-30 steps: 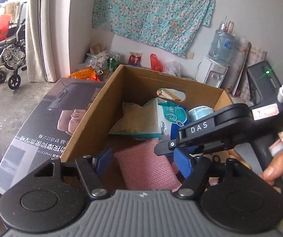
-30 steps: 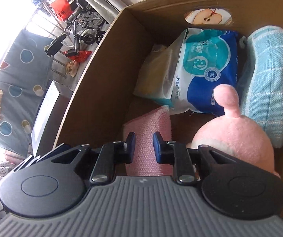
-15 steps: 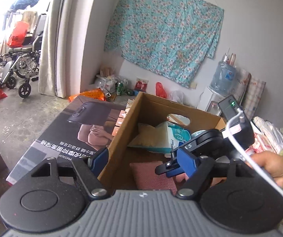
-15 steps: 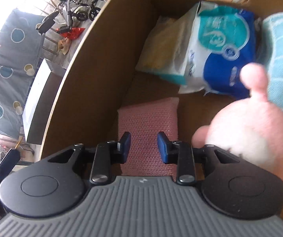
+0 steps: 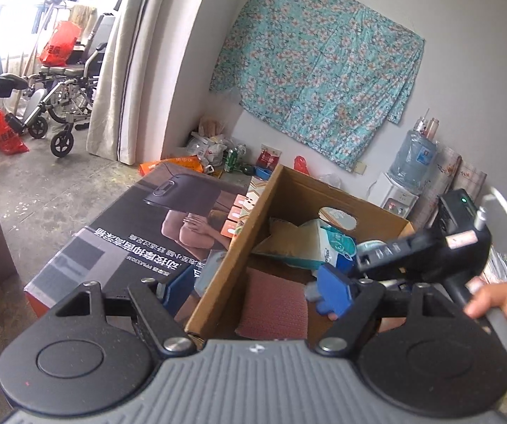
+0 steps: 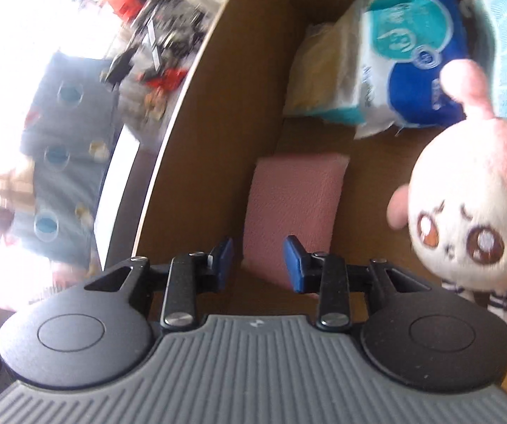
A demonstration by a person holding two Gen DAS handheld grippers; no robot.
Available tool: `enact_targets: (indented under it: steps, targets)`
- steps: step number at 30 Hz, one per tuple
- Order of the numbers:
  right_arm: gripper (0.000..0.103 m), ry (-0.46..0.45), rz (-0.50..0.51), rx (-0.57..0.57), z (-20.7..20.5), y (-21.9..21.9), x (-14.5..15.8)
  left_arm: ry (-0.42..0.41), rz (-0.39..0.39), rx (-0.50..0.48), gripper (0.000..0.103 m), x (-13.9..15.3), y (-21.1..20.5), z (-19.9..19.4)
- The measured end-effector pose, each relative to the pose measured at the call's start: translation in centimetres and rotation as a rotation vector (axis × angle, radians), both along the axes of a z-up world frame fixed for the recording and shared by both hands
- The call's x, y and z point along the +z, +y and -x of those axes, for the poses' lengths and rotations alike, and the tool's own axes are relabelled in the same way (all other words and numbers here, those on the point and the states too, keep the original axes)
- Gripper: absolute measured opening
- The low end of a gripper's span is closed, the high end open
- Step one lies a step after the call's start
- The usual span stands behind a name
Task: Organize soft objects
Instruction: 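Lower the sponge into the box beside the plush toy and open the right gripper, then withdraw the right gripper from the box back toward the table items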
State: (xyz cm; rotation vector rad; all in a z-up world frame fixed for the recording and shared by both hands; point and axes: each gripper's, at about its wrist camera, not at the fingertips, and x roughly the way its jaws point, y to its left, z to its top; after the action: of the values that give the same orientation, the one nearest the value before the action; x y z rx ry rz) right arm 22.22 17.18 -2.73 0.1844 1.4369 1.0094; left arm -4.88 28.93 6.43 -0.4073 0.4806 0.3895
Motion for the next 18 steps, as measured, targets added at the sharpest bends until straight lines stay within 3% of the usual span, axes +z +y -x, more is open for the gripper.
enact_targets:
  steps: [6,18]
  targets:
    - [0.034,0.065,0.131,0.121,1.5,3.4,-3.7,-0.021,0.011,0.052,0.079,0.1,0.3,0.7]
    - [0.034,0.064,0.023,0.02,-0.9,3.5,-4.2,-0.021,0.054,0.075,0.08,-0.7,0.2,1.3]
